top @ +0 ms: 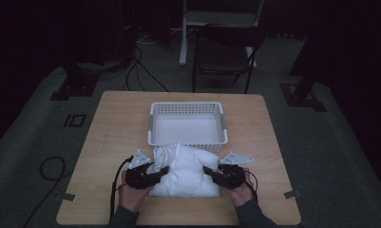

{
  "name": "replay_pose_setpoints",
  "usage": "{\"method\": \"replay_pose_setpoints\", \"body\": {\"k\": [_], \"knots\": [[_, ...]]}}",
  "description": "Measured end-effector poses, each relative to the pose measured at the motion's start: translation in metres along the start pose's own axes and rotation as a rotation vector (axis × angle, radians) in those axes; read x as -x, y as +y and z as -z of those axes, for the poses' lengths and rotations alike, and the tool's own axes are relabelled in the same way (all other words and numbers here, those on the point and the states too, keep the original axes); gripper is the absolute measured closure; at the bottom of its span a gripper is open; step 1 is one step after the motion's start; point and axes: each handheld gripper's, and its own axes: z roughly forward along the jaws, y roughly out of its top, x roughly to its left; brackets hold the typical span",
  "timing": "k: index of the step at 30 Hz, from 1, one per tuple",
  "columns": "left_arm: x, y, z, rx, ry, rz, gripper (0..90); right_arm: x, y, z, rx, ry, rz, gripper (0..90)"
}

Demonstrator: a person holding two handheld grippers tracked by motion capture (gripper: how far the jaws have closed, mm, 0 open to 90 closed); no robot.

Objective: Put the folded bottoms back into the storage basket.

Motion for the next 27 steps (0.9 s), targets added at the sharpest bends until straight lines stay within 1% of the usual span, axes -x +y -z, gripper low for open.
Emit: {"method": "replay_pose_setpoints", "body": {"k": [11,23,27], "knots": [[0.002,0.01,0.008,0.02,0.003,-0.002,55.0,-0.002,0.009,0.005,0.021,-0.004,0.012,70.7],[0.003,0.023,0.017,0.05,0.017,-0.003,55.2,-0.004,0.024,0.01,0.051,-0.012,0.034,70.7],[0.003,0.026,0.02,0.052,0.02,-0.004,55.2,-0.005,0.027,0.011,0.055,-0.013,0.034,70.7]]}}
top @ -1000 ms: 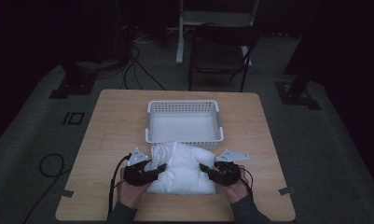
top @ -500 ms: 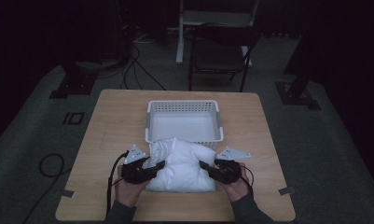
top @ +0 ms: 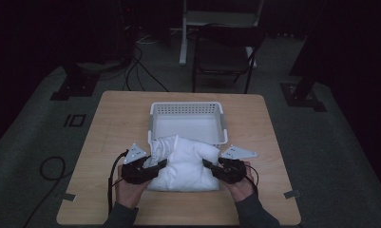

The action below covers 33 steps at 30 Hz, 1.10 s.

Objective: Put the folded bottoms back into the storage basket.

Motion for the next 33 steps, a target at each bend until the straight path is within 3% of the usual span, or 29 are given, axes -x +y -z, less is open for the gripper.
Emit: {"method": "replay_pose_setpoints", "body": {"k": [21,33], "knots": [[-0.006,0.017,0.004,0.041,0.003,-0.006,55.3,0.005,0.018,-0.001,0.03,-0.007,0.005,70.7],[-0.013,0.026,-0.005,0.048,-0.005,0.012,55.3,0.013,0.028,-0.006,0.028,-0.025,0.001,70.7]]}}
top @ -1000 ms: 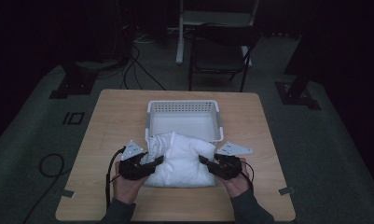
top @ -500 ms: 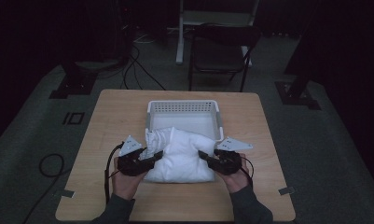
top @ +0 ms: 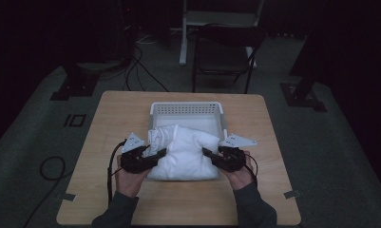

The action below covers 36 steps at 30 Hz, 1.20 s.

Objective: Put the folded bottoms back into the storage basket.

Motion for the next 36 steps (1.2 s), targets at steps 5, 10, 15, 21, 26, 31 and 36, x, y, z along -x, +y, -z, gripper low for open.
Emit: {"method": "replay_pose_setpoints", "body": {"k": [5,10,15,21,26,31,36], "knots": [[-0.002,0.005,-0.003,0.003,0.002,0.004,55.4,0.004,0.003,-0.002,0.009,-0.009,-0.011,70.8],[-0.003,0.012,-0.005,0.011,0.006,0.001,55.4,0.008,0.01,-0.003,0.02,-0.019,-0.013,70.8],[-0.007,0.018,-0.008,0.014,0.005,0.006,55.4,0.01,0.014,-0.005,0.019,-0.028,-0.012,70.8],[-0.011,0.023,-0.011,0.018,0.01,0.013,55.4,0.014,0.021,-0.009,0.023,-0.037,-0.013,70.8],[-0.014,0.026,-0.015,0.018,0.01,0.021,55.5,0.017,0.024,-0.011,0.022,-0.042,-0.018,70.8],[-0.016,0.031,-0.019,0.018,0.009,0.021,55.5,0.02,0.027,-0.012,0.024,-0.052,-0.021,70.9],[-0.017,0.034,-0.022,0.02,0.007,0.026,55.5,0.023,0.029,-0.013,0.025,-0.06,-0.03,70.9]]}}
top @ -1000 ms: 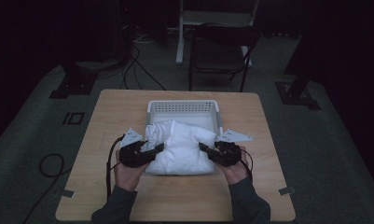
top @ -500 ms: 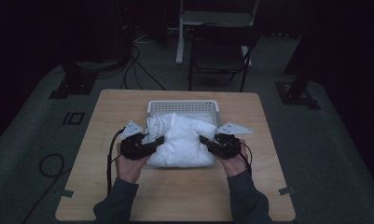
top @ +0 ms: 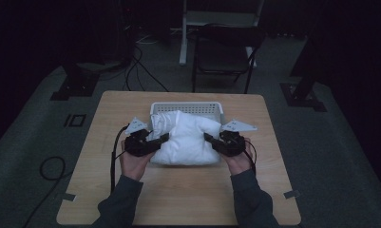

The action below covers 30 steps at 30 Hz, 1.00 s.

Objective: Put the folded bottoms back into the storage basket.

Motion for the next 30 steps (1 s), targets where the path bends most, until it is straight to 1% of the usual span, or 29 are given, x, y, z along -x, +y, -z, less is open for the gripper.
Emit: {"method": "replay_pose_setpoints", "body": {"k": [9,19,21,30], "knots": [[-0.002,0.008,-0.004,0.003,0.001,0.002,55.5,0.005,0.005,-0.002,0.008,-0.004,-0.009,70.9],[-0.006,0.014,-0.009,0.013,0.0,0.017,55.5,0.009,0.016,-0.006,-0.004,-0.026,0.02,70.9],[-0.007,0.016,-0.01,0.015,0.003,0.013,55.5,0.011,0.019,-0.006,-0.001,-0.031,0.021,70.9],[-0.011,0.024,-0.015,0.031,0.017,0.011,55.5,0.016,0.026,-0.011,0.012,-0.038,0.001,71.0]]}}
